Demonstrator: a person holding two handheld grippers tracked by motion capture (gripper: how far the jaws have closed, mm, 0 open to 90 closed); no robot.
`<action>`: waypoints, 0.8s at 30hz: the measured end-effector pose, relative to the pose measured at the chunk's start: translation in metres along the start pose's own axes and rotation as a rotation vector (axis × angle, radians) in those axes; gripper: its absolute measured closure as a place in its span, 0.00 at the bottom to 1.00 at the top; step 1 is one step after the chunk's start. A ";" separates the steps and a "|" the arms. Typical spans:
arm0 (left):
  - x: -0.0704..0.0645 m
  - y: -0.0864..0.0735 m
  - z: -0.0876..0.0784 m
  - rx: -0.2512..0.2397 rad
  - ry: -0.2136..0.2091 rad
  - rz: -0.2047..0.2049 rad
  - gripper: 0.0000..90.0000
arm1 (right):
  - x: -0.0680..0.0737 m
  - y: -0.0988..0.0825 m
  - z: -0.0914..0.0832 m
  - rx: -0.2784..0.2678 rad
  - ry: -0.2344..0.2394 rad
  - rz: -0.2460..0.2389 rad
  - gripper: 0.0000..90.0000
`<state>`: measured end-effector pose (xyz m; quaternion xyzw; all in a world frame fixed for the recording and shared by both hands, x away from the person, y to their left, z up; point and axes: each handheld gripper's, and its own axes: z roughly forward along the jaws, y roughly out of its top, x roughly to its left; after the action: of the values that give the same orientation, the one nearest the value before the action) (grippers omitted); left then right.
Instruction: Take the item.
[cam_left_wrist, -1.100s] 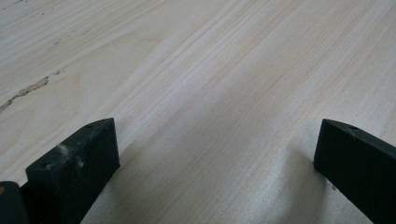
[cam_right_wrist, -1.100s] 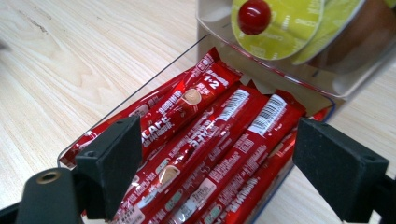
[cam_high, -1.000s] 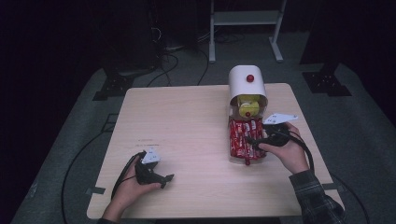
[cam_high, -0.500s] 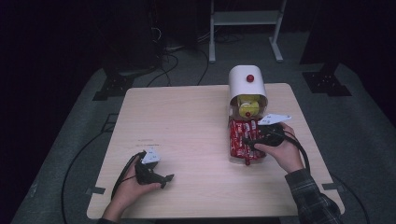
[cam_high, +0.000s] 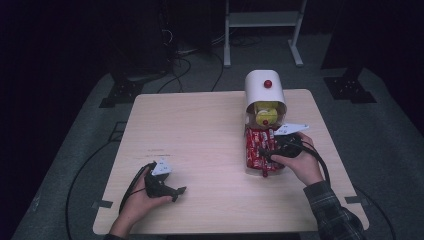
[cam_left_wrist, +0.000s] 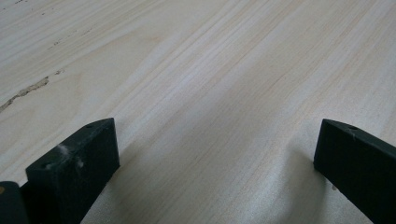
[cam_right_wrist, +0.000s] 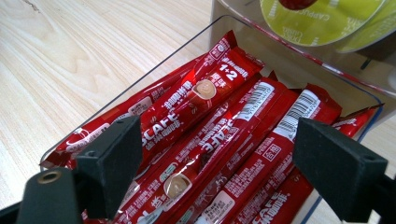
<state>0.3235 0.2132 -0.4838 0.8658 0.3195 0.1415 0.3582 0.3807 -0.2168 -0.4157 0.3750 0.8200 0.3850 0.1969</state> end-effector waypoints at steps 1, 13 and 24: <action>0.000 0.000 0.000 0.000 0.000 0.000 0.00 | 0.000 0.000 0.000 -0.001 0.001 -0.001 0.17; 0.000 0.000 0.000 0.000 0.000 0.001 0.00 | 0.000 -0.001 0.000 0.012 0.005 -0.014 0.38; 0.000 0.000 0.000 0.001 0.000 0.001 0.00 | 0.001 -0.002 0.001 0.037 -0.002 -0.033 0.56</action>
<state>0.3235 0.2132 -0.4837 0.8660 0.3191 0.1415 0.3579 0.3799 -0.2161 -0.4183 0.3654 0.8329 0.3659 0.1972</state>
